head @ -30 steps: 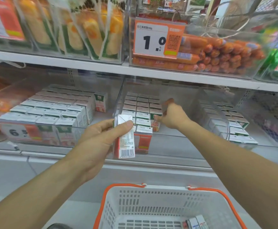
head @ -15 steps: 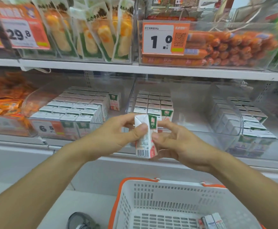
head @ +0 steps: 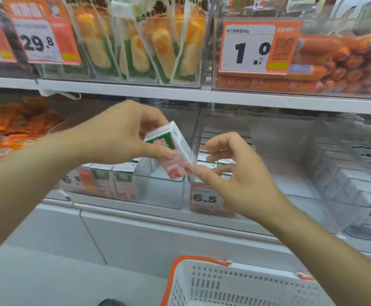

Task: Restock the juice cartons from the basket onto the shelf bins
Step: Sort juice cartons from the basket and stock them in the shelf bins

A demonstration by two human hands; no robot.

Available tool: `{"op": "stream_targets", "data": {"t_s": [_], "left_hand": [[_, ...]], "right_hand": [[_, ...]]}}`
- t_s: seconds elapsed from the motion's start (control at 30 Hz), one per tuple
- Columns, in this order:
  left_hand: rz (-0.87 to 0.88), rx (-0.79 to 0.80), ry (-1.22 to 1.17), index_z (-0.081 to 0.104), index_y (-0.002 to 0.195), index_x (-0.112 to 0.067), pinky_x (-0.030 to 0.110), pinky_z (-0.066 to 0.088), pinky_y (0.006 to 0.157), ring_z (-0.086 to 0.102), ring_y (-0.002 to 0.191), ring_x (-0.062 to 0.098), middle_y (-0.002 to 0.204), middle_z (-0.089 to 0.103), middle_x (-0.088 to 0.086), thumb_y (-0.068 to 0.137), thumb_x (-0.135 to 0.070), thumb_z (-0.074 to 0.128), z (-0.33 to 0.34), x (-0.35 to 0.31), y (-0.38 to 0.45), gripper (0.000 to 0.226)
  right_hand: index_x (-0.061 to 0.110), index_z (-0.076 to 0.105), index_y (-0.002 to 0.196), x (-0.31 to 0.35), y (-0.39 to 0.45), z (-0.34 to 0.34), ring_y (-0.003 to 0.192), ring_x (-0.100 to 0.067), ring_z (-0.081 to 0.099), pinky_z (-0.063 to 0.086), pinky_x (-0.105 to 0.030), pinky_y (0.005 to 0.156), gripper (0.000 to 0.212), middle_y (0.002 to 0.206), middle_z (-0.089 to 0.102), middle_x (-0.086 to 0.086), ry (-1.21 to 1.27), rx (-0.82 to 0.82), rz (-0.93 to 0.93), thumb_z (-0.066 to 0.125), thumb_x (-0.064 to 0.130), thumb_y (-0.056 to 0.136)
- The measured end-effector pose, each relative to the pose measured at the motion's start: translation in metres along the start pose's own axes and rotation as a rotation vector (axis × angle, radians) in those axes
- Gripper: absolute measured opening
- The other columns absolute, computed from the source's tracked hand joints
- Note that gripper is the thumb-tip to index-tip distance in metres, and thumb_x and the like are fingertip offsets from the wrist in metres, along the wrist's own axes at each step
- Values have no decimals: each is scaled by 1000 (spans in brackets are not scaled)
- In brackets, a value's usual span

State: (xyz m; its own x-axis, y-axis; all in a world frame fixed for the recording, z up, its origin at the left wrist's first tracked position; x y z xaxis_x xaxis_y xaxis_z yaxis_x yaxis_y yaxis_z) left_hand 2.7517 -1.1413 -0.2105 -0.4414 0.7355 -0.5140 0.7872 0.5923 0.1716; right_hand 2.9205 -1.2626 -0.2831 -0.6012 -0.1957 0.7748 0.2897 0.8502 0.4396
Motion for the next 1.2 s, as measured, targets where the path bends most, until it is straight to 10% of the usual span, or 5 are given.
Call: {"op": "stream_targets", "data": {"t_s": [0.17,0.43,0.87,1.2], "left_hand": [[-45,-200,11,71,101,-19,45,56,84,71,88,22,91,75,-1,69,-26,88,-2,68,38,36],[-116,-162,344,64,125,-20,36,50,94,61,112,27,126,65,6,73,-24,84,54,121,132,55],[-235,-205,733,59,121,-18,37,40,95,50,113,28,123,54,8,86,-20,70,76,126,161,36],[44,-566,345,68,93,-13,33,45,82,56,91,24,93,62,4,81,-16,67,67,84,60,12]], "right_hand": [[37,56,96,-45,8,-31,100,-4,50,41,-26,87,19,102,55,17,-470,25,-28,68,43,83],[48,52,118,-81,1,-26,118,-2,38,41,-39,102,73,121,47,29,-730,258,15,28,96,69],[38,63,106,-78,-8,-19,112,-16,56,49,-40,83,52,108,60,22,-876,41,-199,41,78,80],[29,60,109,-68,-21,-27,103,-15,53,42,-32,84,38,110,56,13,-679,-8,-260,65,56,84]]}}
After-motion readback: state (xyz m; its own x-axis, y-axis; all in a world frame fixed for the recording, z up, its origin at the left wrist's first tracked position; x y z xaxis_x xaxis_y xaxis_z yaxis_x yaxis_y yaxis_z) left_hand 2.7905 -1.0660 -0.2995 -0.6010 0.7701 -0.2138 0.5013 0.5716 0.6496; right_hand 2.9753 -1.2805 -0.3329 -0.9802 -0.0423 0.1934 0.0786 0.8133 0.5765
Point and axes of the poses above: each hand's wrist, its own y-axis towards the middle knuckle, its own z-axis out of the palm, x = y × z, the point moved 4 cm from there along y, towards the middle knuckle
